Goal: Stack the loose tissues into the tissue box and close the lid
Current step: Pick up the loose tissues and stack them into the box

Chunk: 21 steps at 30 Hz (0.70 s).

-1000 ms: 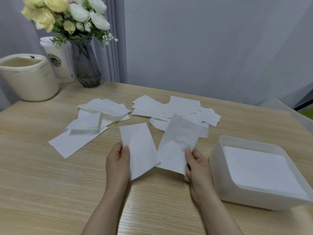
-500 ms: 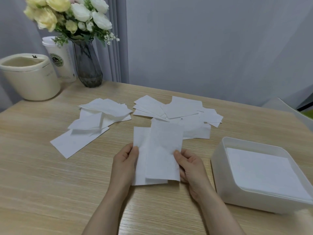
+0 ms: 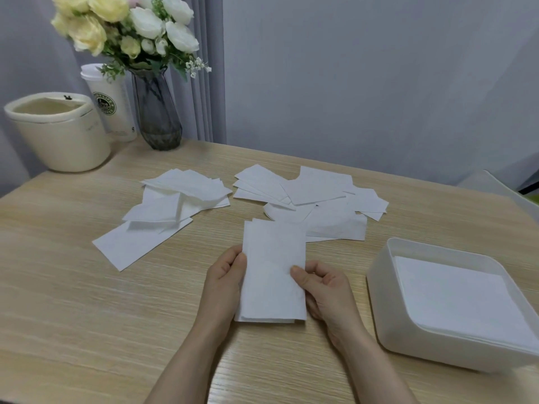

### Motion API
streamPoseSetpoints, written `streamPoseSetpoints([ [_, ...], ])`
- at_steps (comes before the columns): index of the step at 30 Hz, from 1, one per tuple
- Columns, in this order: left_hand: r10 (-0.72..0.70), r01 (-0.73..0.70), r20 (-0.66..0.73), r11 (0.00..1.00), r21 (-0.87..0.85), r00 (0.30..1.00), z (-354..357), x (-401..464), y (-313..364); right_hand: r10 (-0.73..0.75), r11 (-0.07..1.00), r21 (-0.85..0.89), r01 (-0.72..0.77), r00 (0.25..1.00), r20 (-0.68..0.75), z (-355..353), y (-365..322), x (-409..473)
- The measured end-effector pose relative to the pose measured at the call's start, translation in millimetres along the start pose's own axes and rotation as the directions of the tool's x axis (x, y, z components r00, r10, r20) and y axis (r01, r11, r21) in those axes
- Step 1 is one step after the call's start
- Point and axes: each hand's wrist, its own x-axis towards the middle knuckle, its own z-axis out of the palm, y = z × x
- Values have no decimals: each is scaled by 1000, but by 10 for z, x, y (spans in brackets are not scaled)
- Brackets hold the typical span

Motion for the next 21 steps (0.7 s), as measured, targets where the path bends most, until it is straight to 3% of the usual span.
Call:
streamPoseSetpoints([
  [12, -29, 29, 6, 999, -17, 1000, -11, 2, 0, -30, 996, -87, 31, 1000, 10, -35, 78, 33],
  [21, -42, 42, 2, 999, -31, 999, -16, -5, 14, -25, 999, -24, 25, 1000, 11, -24, 71, 31],
])
